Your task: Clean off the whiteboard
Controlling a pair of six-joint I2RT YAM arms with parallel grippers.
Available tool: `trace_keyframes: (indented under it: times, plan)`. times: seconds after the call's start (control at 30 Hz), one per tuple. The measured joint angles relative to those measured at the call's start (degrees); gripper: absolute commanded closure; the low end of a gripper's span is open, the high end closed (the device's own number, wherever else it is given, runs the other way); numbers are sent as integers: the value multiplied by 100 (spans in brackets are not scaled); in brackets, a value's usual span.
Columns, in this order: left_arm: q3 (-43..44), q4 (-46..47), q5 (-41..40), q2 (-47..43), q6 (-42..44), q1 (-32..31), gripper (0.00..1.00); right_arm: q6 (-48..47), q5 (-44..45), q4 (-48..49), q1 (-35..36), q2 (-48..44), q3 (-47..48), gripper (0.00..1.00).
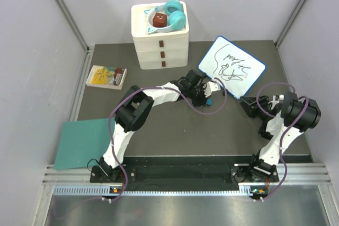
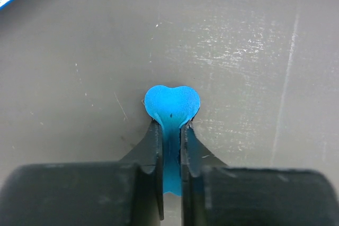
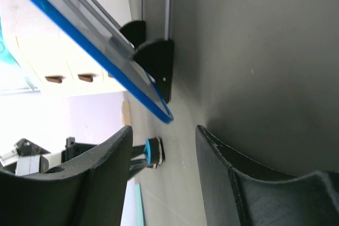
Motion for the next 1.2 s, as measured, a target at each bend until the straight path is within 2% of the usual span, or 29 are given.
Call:
trace_keyframes:
  times: [0.17, 0.5, 0.93, 0.97, 1.0, 1.13, 1.2]
  plan:
    - [-15, 37, -101, -17, -142, 0, 100, 83, 96, 48, 0, 83, 116, 47]
    - [-317, 118, -636, -289, -431, 33, 100, 136, 367, 35, 63, 227, 275, 59]
    - [-573, 476, -1062, -931, -1034, 227, 100, 118, 404, -35, 264, 310, 490, 59]
    - [-573, 490, -1075, -949, -1049, 232, 100, 114, 407, -55, 282, 310, 505, 60]
    - [-573, 503, -1078, -968, -1069, 238, 100, 98, 404, -66, 295, 310, 525, 67]
    - [-581, 581, -1082, -981, -1180, 264, 100, 13, 411, -76, 369, 310, 619, 66]
    - [-610, 616, -1071, -981, -1259, 275, 100, -28, 411, -79, 393, 310, 656, 71]
